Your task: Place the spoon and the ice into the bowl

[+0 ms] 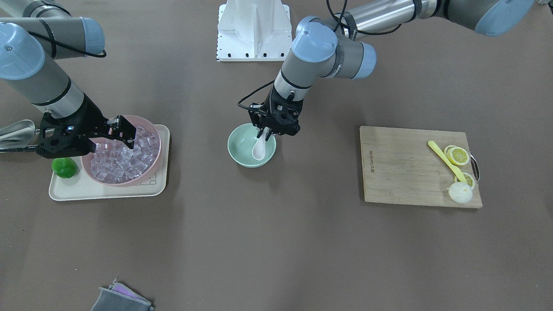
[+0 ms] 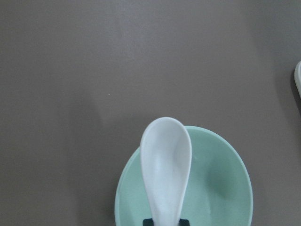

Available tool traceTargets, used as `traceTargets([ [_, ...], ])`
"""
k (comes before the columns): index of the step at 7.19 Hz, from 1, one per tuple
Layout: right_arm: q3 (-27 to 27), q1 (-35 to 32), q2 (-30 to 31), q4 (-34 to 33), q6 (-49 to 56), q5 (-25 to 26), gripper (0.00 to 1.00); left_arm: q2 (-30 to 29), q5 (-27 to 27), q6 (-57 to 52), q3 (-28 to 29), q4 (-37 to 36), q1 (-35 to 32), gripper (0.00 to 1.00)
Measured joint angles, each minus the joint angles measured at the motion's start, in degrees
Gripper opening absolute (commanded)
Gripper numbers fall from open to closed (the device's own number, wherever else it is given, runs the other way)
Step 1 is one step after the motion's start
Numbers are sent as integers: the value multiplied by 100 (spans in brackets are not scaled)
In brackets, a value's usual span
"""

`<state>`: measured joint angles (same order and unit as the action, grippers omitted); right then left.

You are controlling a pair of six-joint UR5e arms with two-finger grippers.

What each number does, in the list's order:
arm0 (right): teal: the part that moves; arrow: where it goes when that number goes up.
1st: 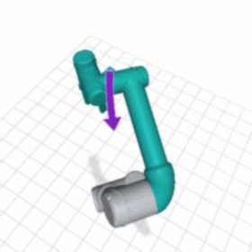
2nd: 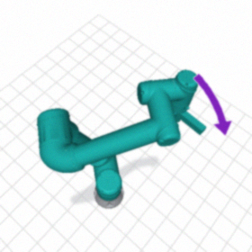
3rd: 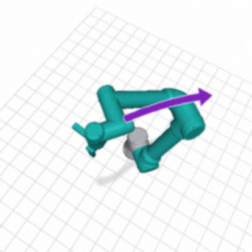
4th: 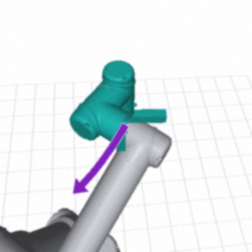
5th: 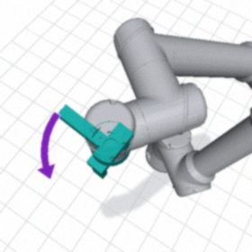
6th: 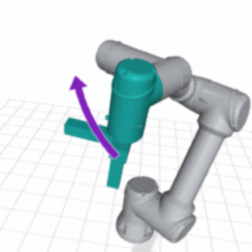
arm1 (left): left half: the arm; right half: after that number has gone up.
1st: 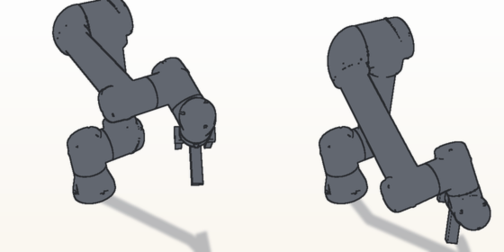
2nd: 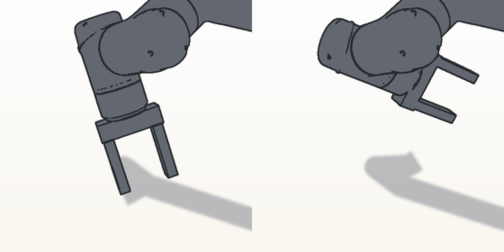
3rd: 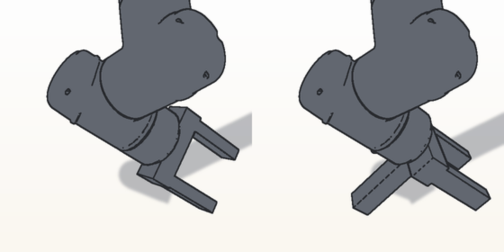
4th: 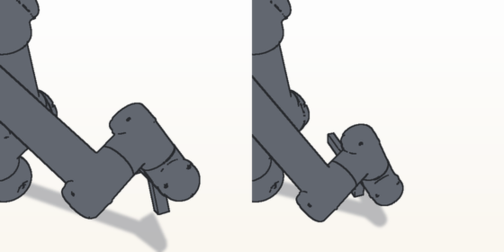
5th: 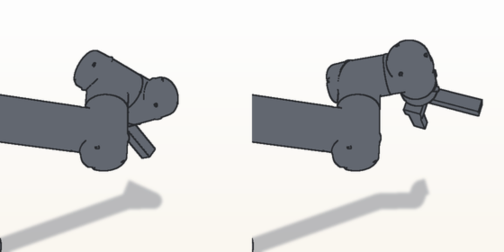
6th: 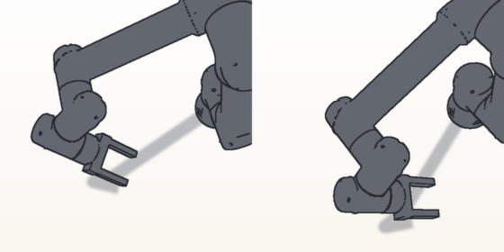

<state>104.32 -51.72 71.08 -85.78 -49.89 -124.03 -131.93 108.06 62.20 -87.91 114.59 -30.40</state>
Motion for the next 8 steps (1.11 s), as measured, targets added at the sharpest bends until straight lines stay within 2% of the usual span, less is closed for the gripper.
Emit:
traceTargets([
  [2, -152, 61, -21, 6, -3, 31, 93, -69, -94, 63, -144, 11, 37, 97],
  [4, -381, 154, -72, 145, -34, 120, 88, 25, -68, 62, -528, 8, -147, 97],
  [5, -513, 207, -86, 325, -133, 120, 77, 228, 112, -17, -721, 9, -373, 97],
  [6, -598, 271, -85, 471, -269, 116, 63, 500, 510, -236, -907, 9, -695, 97],
  [7, -629, 319, -60, 554, -376, 107, 61, 761, 955, -509, -1061, 9, -1047, 97],
  [8, -631, 343, -14, 589, -425, 96, 52, 940, 1251, -694, -1149, 12, -1302, 97],
])
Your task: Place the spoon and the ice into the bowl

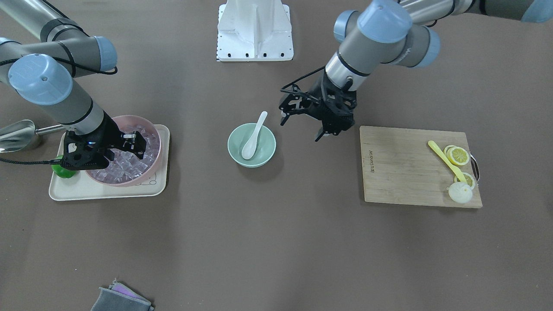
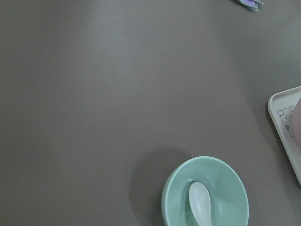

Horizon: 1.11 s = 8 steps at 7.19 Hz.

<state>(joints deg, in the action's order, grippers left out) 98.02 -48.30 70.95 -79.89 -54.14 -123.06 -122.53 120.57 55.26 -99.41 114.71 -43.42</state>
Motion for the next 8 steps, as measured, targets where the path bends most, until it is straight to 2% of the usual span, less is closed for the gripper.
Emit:
traceTargets([
  [2, 28, 14, 56, 16, -51, -54, 35, 121, 210, -173, -37, -3, -181, 97],
  [4, 54, 32, 105, 17, -90, -131, 0, 138, 230, -197, -42, -9, -206, 97],
  [7, 151, 30, 120, 13, -91, -257, 0, 144, 274, -208, -46, -10, -308, 97],
  [8, 246, -38, 92, -20, -89, -343, 0, 205, 459, -245, -57, -10, -518, 97],
])
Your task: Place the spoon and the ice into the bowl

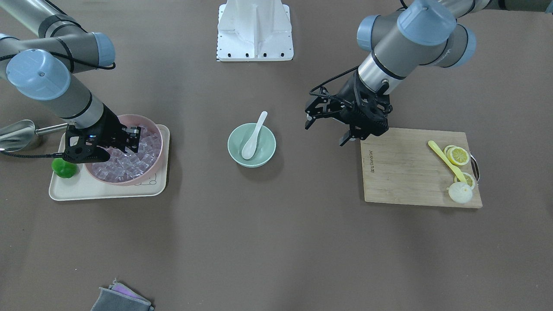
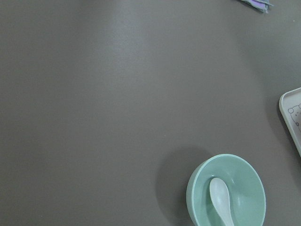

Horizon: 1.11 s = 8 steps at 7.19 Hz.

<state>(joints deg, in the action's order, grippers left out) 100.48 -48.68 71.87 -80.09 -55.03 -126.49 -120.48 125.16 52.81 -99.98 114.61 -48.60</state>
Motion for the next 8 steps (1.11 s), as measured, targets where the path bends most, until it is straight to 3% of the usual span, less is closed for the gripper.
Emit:
traceTargets([
  [3, 343, -206, -569, -360, -351, -49, 0, 1125, 1003, -1114, -195, 34, -1218, 97],
  [5, 252, 399, -1279, -429, -1438, 593, 0, 2162, 1597, -2133, -227, 61, -2098, 97],
  [8, -651, 1191, -2122, -46, -2203, 1490, 0, 2935, 1766, -2548, -164, 85, -2798, 97],
])
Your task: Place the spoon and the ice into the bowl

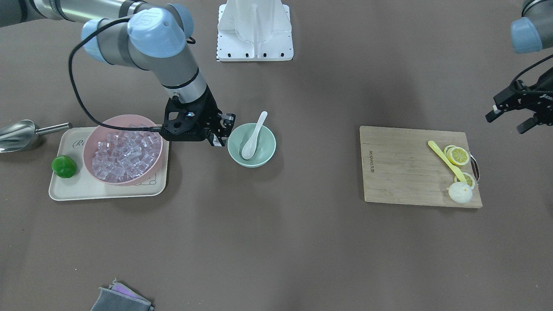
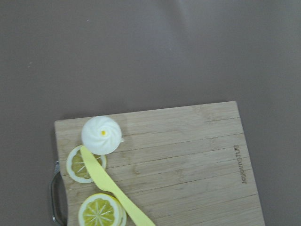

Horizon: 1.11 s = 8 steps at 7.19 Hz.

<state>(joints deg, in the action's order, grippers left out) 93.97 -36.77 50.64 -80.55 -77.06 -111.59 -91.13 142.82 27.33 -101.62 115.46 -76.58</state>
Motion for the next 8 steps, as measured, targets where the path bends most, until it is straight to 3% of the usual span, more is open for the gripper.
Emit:
traceTargets([
  [2, -552, 331, -168, 701, -415, 223, 100, 83, 13, -17, 25, 10, -130, 97],
  [5, -458, 348, -111, 851, -517, 143, 100, 102, -57, -39, 174, 41, -226, 97],
  [8, 421, -964, 1062, 815, 523, -1040, 100, 81, -37, -64, 251, -10, -612, 97],
])
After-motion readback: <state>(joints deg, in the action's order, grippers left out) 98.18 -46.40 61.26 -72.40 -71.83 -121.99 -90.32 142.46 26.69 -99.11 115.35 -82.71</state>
